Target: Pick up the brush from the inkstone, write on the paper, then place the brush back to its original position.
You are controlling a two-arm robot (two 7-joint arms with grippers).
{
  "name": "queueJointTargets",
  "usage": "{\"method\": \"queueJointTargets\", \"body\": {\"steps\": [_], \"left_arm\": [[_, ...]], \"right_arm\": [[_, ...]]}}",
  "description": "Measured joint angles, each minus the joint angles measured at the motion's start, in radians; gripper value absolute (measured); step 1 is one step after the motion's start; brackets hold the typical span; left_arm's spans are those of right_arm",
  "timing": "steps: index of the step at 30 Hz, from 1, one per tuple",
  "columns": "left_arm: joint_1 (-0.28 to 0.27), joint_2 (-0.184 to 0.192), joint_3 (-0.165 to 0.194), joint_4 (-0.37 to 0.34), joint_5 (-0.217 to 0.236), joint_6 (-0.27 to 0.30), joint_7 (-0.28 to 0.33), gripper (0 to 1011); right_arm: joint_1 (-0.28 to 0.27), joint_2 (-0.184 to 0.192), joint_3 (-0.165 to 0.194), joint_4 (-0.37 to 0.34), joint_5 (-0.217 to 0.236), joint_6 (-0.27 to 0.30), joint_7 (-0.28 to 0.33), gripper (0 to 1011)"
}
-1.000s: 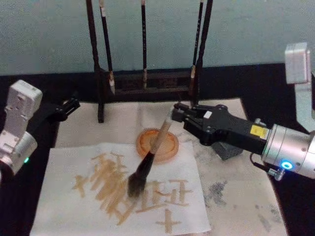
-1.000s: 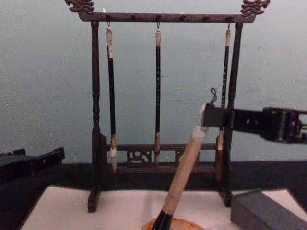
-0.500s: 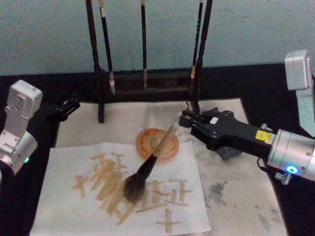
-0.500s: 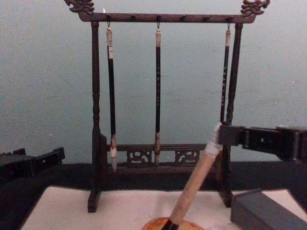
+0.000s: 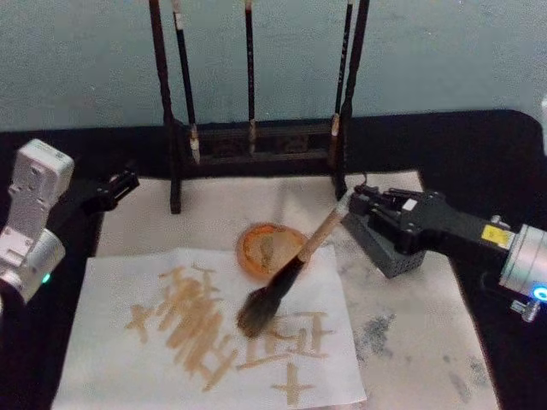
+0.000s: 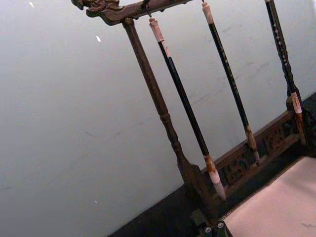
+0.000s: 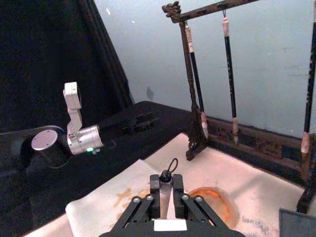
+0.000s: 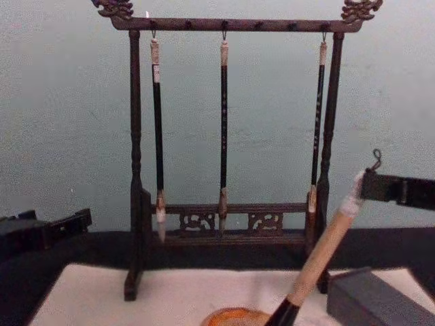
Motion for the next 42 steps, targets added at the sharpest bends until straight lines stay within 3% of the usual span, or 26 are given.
{"method": "queueJointTargets", "body": {"steps": [15,22,27,42], "left_arm": [[0.000,0.000,0.000,0.000,0.000,0.000,0.000,1002],[0.000,0.000,0.000,0.000,0.000,0.000,0.000,1002],[0.000,0.000,0.000,0.000,0.000,0.000,0.000,1002],[0.000,0.000,0.000,0.000,0.000,0.000,0.000,1002]], "right_arm": [[-0.064,0.044,0.069,-0.026,0.036,-0.024,0.008,158],[-0.063,0.042,0.075,-0.054,0.047,-0.028,0.022,158],[-0.044,0.029,0.058,-0.071,0.046,-0.028,0.035,158],[0.046,-0.040,-0.052,-0.047,0.017,0.003,0.055,158]]}}
